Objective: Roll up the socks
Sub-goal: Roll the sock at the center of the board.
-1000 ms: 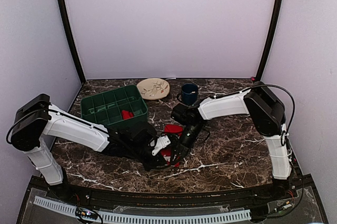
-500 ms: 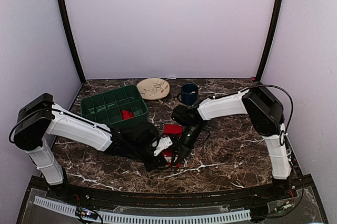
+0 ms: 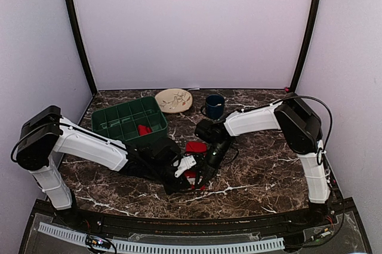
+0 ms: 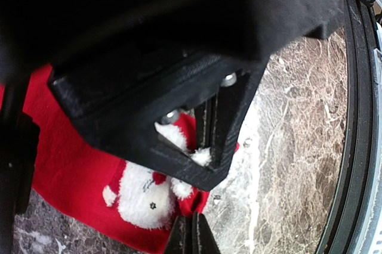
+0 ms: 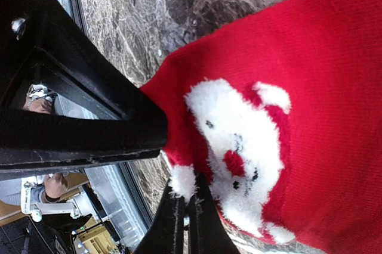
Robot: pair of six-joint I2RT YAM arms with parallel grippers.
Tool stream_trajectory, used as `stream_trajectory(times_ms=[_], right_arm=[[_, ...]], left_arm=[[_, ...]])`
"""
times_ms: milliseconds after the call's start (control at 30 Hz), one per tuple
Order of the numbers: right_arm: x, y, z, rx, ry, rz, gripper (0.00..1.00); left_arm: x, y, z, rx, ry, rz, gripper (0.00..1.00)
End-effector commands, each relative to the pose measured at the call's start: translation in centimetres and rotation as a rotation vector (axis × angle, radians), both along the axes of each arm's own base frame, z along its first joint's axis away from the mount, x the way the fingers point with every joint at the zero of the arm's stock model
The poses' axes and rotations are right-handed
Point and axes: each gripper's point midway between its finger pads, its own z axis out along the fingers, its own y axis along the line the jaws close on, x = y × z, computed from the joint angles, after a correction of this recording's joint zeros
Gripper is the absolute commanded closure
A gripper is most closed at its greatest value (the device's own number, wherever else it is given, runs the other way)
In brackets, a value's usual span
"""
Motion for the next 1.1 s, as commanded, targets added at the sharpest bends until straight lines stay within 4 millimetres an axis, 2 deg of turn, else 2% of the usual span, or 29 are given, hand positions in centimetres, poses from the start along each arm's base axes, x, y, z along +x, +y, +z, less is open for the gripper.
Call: stream_trajectory(times_ms=[0,67,167,367,1067], right_arm=[[0.9,1.2,1.5,0.077,-0.011,-0.011,1.00],[1.1,1.1,1.3,0.069,-0.018,-0.019,1.00],[1.6,0.9,1.2,0.070,-0.041,-0.038,0.93],[2.2,0.3,0.9,0.062,-0.058,-0.071,0.87],[3.9,-1.3,0.4,0.071,-0.076,-0.195,0.81]], left_arm=[[-1.6,2.0,-2.7,0.116,0.092,0.006,1.00],[-1.5,2.3,-3.0,0.127,0.100,0.028,1.00],[-1.1,2.6,-3.5,0.136,0.123,0.067,1.00],[-0.7,3.2,-4.3,0.132,0.187,0.121,1.00],[-0.5,3.9,-5.3,0.112,0.306,0.171,1.00]])
